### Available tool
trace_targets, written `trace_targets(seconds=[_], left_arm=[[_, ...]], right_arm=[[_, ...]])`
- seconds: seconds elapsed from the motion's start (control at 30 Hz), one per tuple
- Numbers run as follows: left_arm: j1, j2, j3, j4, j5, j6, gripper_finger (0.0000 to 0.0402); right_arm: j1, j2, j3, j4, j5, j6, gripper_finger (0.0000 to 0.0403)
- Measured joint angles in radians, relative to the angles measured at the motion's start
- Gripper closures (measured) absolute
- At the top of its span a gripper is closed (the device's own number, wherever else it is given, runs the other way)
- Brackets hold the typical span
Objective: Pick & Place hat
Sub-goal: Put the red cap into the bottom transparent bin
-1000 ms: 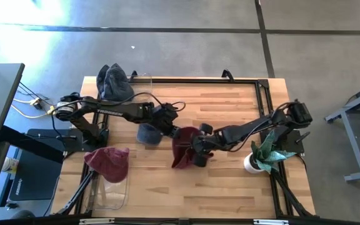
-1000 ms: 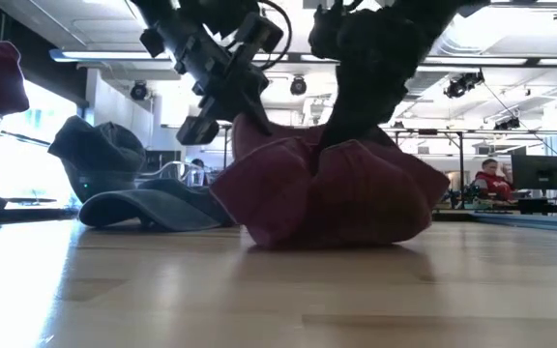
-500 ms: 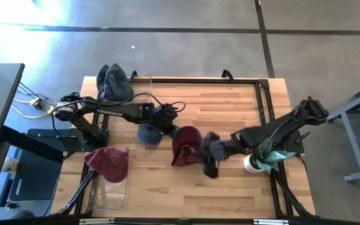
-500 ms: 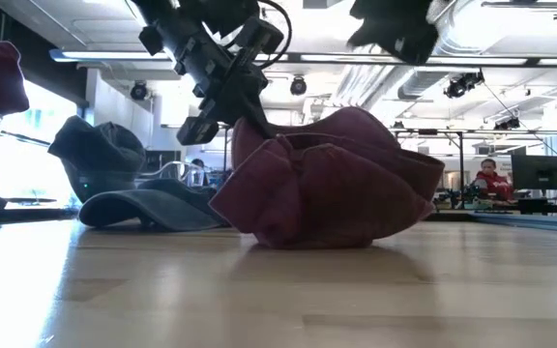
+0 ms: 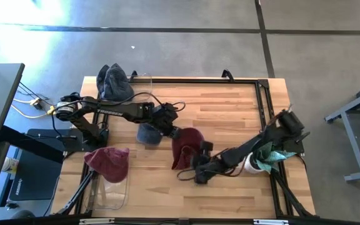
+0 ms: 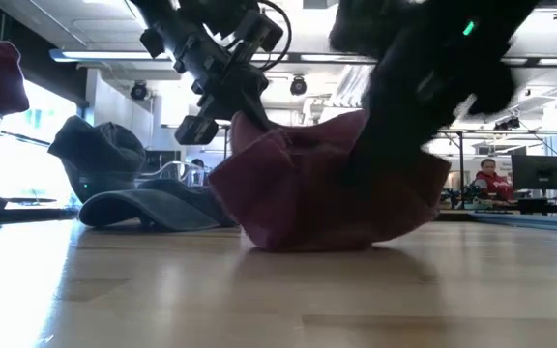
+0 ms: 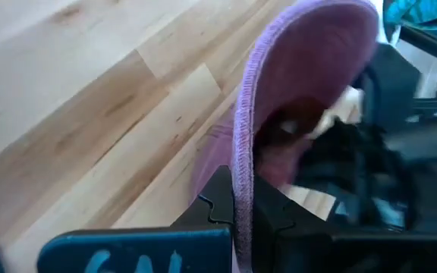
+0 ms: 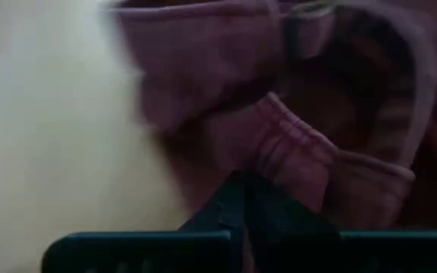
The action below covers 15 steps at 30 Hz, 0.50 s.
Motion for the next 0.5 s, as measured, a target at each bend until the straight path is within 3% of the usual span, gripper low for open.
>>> trace_targets(seconds=[0.1, 0.17, 0.33, 0.5], left_arm=[[-0.003, -0.01, 0.0, 0.013, 0.064, -0.019, 0.0401], [-0.009, -0.013, 0.009, 0.013, 0.101, -0.019, 0.0401], [-0.026, -0.012, 0.022, 0.002, 0.086, -0.018, 0.0401], [-0.03, -0.012, 0.026, -0.071, 0.003, 0.0, 0.0401]], right_arm=[[-0.031, 0.02, 0.0, 0.003, 0.098, 0.079, 0.0394], [-0.05, 0.019, 0.0, 0.008, 0.108, 0.116, 0.0393], [-0.061, 0.011, 0.0, 0.021, 0.065, 0.146, 0.0401], [-0.038, -0.026, 0.0, 0.039, -0.06, 0.186, 0.0391]])
